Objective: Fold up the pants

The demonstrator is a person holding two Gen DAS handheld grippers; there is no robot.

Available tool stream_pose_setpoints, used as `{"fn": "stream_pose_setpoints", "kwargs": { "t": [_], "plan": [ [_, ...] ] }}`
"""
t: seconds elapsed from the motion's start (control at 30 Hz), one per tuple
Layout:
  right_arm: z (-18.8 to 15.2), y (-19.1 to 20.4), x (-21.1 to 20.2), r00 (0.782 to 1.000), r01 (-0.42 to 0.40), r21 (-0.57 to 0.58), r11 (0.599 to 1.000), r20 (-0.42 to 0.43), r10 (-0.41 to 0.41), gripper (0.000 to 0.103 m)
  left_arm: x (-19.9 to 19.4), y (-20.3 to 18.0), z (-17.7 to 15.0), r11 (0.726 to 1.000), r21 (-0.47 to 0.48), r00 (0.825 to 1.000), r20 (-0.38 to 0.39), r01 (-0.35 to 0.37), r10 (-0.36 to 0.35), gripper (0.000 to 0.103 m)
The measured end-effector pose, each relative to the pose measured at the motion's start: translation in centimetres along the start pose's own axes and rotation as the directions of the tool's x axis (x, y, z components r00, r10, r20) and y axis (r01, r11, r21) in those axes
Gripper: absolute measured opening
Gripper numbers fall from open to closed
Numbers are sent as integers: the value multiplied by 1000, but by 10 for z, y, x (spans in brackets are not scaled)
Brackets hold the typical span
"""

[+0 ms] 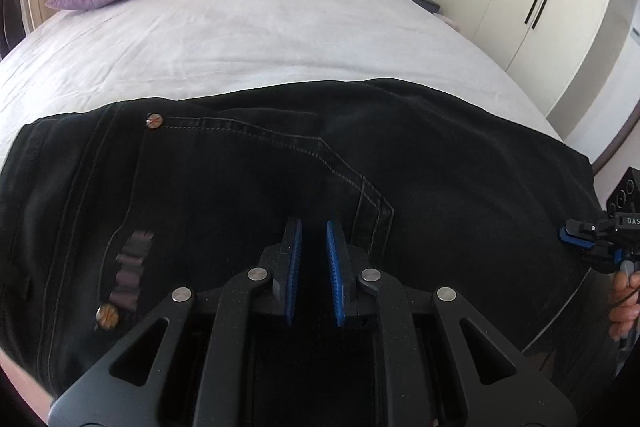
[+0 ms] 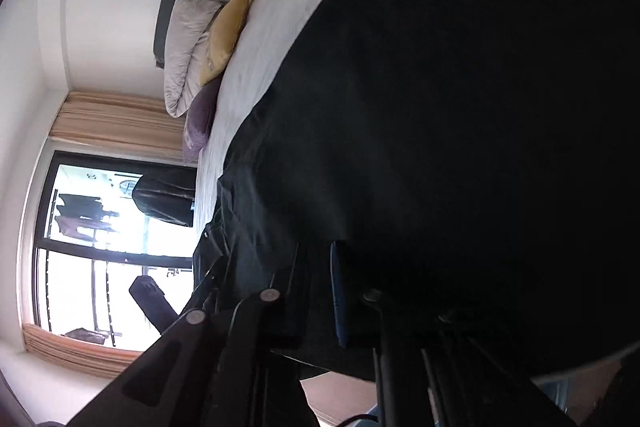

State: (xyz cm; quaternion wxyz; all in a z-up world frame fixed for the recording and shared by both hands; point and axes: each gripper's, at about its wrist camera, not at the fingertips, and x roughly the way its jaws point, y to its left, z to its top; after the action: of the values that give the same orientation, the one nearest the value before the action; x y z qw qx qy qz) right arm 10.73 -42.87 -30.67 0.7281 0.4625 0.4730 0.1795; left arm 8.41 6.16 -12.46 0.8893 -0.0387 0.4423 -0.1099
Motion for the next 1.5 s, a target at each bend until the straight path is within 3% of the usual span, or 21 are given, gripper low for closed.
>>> {"fn": "stream_pose_setpoints", "kwargs": {
  "t": [0.07, 0.13, 0.2, 0.27, 0.37, 0.43, 0.5, 0.53, 0.6, 0.63, 0.67, 0.7, 0.77, 0.83, 0.9, 0.97, 1.07, 1.17, 1.27, 1.37, 1.5],
  "plan": [
    [-9, -2, -18, 998, 65, -5, 998, 22, -65, 11, -10, -10, 0, 999, 26, 1000, -2, -26, 27, 13],
    [-13, 8, -28, 989, 148, -40, 988, 36, -147, 15, -29, -31, 4, 998, 52, 998, 45, 32, -34, 13],
    [-16, 25, -37, 993, 110, -86, 990, 44, -106, 44, -32, -57, 5, 994, 87, 995, 60, 73, -78, 13],
    [-15, 37, -39, 997, 61, -115, 992, 49, -55, 51, -19, -87, 9, 984, 114, 989, 43, 135, -140, 13],
    [-8, 20, -43, 993, 107, -92, 990, 50, -102, 51, 7, -126, 8, 971, 155, 984, -19, 181, -180, 13],
    [-7, -6, -48, 991, 130, -2, 992, 40, -130, 39, 29, -136, -4, 972, 168, 983, -102, 168, -152, 12],
    [-11, -30, -62, 990, 134, 72, 988, 44, -137, 5, 24, -140, -22, 966, 217, 990, -60, 141, -132, 12],
    [-14, -39, -70, 987, 145, 101, 984, 53, -151, 0, 22, -141, -28, 964, 232, 991, -57, 132, -122, 12],
    [-19, -48, -85, 977, 196, 140, 971, 62, -206, 0, 15, -139, -35, 962, 235, 990, -58, 137, -127, 12],
    [-23, -48, -94, 959, 267, 138, 954, 57, -277, 4, 12, -139, -35, 962, 233, 989, -63, 143, -131, 12],
    [-22, -52, -104, 935, 343, 136, 930, 51, -352, 31, 8, -139, -34, 962, 231, 988, -75, 147, -133, 13],
    [-23, -45, -113, 933, 343, 139, 929, 64, -354, 37, -3, -141, -34, 959, 240, 987, -77, 153, -138, 13],
    [-20, -26, -131, 963, 226, 118, 967, 125, -240, 38, -20, -153, -24, 949, 275, 988, -18, 155, -156, 13],
    [-11, -4, -140, 959, 210, 56, 976, 180, -217, 44, -28, -166, -10, 941, 299, 986, 19, 155, -168, 13],
    [3, 9, -144, 962, 156, 12, 988, 224, -154, 59, -20, -171, -2, 944, 290, 986, 10, 159, -169, 13],
    [22, 6, -143, 956, 107, 10, 994, 274, -106, 64, -1, -174, 0, 948, 280, 989, -20, 149, -150, 13],
    [40, -34, -144, 948, 156, 125, 980, 261, -185, 64, 29, -171, -8, 960, 228, 984, -113, 161, -138, 13],
    [30, -74, -155, 951, 122, 202, 972, 256, -173, 29, 27, -165, -14, 962, 217, 985, -95, 163, -146, 13],
    [7, -88, -187, 922, 129, 259, 957, 323, -212, 30, 20, -163, -17, 965, 207, 985, -95, 161, -144, 13],
    [-11, -96, -220, 886, 153, 310, 938, 378, -269, 58, 21, -167, -18, 966, 219, 988, -94, 139, -121, 13],
    [-22, -112, -235, 901, -1, 317, 948, 411, -136, 60, 31, -172, -19, 969, 210, 989, -90, 131, -114, 13]
  ]
}}
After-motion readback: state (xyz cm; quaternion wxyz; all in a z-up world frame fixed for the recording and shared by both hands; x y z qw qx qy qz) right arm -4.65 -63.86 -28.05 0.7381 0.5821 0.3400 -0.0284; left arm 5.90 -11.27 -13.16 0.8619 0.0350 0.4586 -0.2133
